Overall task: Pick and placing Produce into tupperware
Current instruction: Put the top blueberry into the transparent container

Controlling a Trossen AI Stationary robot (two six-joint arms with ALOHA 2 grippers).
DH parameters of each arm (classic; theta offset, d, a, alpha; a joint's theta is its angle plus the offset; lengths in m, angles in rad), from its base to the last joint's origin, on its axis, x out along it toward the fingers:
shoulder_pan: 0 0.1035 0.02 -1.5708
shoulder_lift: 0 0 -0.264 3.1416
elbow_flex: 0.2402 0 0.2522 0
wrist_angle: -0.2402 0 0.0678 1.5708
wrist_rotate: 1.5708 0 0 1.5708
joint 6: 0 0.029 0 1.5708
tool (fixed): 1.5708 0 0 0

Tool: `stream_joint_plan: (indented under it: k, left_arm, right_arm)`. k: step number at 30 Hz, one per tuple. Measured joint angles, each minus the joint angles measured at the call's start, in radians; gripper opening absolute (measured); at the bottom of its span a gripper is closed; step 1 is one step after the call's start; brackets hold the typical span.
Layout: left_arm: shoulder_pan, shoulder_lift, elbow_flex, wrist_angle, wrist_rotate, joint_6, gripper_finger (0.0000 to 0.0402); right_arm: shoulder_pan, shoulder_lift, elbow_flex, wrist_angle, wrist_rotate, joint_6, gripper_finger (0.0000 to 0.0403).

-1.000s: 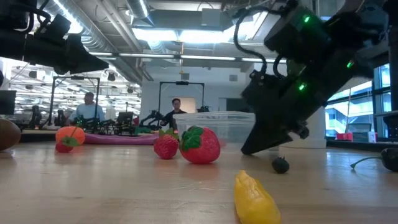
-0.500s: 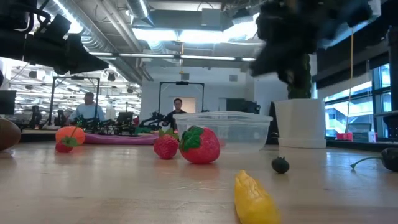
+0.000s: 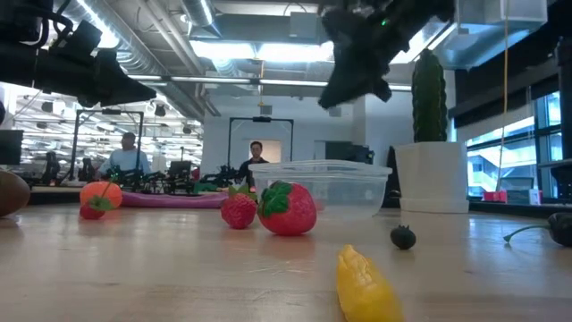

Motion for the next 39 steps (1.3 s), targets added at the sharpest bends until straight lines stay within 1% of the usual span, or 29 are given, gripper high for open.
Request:
stream_joint_plan:
  k: [5, 11, 18, 23, 28, 34, 39]
  left_arm:
    - [0.000, 0.000, 0.000, 0.000, 0.000, 0.000, 0.0124]
    - [0.000, 0.000, 0.000, 0.000, 0.000, -0.001, 0.0124]
    - [0.000, 0.000, 0.000, 0.000, 0.000, -0.001, 0.0124]
    - [0.000, 0.000, 0.000, 0.000, 0.000, 0.000, 0.0124]
    - [0.000, 0.000, 0.000, 0.000, 0.000, -0.001, 0.0124]
    - [0.000, 0.000, 0.000, 0.000, 0.000, -0.001, 0.0124]
    - [0.000, 0.000, 0.000, 0.000, 0.000, -0.001, 0.0124]
  right_arm:
    - [-0.048, 0.111, 0.091, -0.143, -0.042, -0.002, 0.0042]
    - [-0.104, 0.250, 0.122, -0.172, -0.180, 0.060, 0.0040]
    - [-0.113, 0.364, 0.122, -0.216, -0.196, 0.065, 0.0040]
    - [-0.113, 0.395, 0.122, -0.213, -0.195, 0.051, 0.0040]
    - [-0.113, 0.399, 0.122, -0.213, -0.179, 0.049, 0.0044]
    - [-0.113, 0.399, 0.122, -0.208, -0.176, 0.048, 0.0088]
    - [-0.113, 0.399, 0.122, -0.209, -0.177, 0.086, 0.0113]
